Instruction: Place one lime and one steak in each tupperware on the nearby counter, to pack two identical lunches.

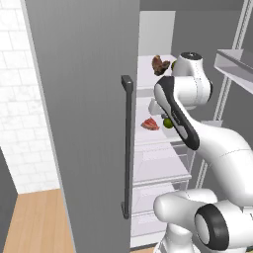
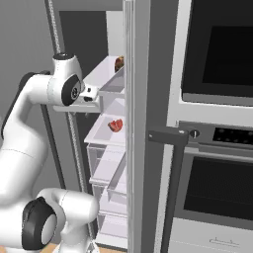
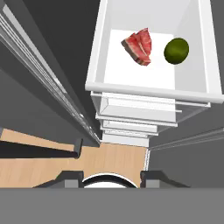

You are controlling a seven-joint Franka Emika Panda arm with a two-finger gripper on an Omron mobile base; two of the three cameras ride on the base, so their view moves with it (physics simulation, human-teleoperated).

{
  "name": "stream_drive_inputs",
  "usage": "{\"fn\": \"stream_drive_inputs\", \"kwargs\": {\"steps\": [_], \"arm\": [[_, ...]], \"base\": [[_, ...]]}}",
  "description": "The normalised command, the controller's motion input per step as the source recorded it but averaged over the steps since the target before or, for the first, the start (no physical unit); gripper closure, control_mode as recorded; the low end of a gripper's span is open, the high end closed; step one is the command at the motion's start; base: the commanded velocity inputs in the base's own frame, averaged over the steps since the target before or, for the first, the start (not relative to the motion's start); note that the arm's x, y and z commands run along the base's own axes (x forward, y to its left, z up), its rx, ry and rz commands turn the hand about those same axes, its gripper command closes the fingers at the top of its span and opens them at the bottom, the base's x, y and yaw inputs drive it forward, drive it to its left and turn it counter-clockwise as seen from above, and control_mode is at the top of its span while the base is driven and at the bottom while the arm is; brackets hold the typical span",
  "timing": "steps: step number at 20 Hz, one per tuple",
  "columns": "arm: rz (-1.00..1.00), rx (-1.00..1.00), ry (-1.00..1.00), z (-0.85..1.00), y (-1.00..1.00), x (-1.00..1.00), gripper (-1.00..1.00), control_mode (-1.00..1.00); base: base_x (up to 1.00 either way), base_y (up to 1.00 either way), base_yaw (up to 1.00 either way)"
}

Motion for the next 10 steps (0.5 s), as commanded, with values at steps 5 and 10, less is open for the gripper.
{"fn": "stream_drive_inputs", "kwargs": {"steps": [5,10], "arm": [[-0.01,0.01,-0.01,0.0,-0.07,0.0,-1.0,-1.0],[-0.02,0.02,-0.31,0.21,-0.05,-0.01,-1.0,-1.0]], "base": [[0.0,0.0,0.0],[0.0,0.0,0.0]]}}
